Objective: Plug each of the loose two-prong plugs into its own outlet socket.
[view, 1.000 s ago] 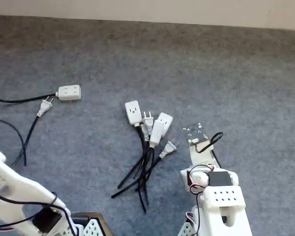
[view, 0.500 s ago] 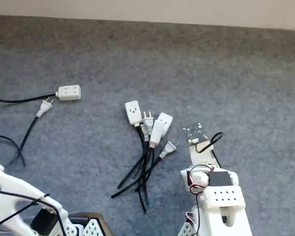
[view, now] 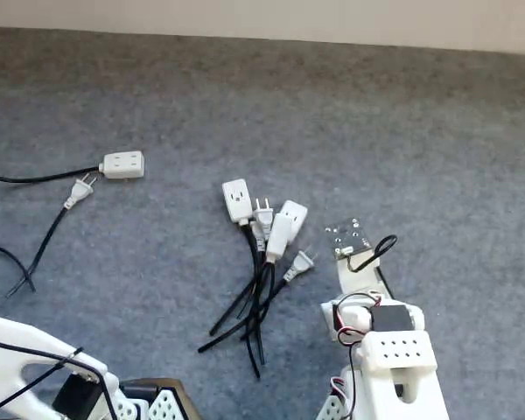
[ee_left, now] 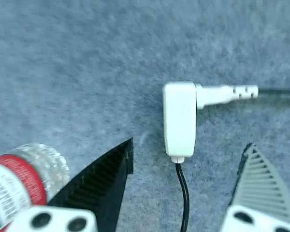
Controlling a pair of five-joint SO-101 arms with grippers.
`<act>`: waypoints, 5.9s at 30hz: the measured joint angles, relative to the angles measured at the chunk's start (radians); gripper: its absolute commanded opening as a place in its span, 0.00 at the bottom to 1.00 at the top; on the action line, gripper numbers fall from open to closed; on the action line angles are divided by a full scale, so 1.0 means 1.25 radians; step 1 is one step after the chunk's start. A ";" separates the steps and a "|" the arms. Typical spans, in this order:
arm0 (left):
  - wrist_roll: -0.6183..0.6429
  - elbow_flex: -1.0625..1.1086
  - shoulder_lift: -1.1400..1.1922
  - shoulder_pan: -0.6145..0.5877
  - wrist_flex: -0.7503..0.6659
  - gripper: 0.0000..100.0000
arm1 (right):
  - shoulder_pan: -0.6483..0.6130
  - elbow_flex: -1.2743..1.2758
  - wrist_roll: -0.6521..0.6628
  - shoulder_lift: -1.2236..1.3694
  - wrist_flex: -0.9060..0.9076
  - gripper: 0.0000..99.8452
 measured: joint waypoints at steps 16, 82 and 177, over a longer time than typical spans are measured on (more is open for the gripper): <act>0.269 0.474 -0.500 0.475 -0.028 0.28 | 0.002 0.000 -0.023 0.000 0.000 0.16; -0.083 1.019 -0.734 0.900 0.000 0.00 | 0.044 0.000 -0.023 0.000 -0.029 0.16; 0.026 1.394 -1.078 1.068 0.002 0.00 | 0.214 0.007 -0.027 -0.005 0.000 0.16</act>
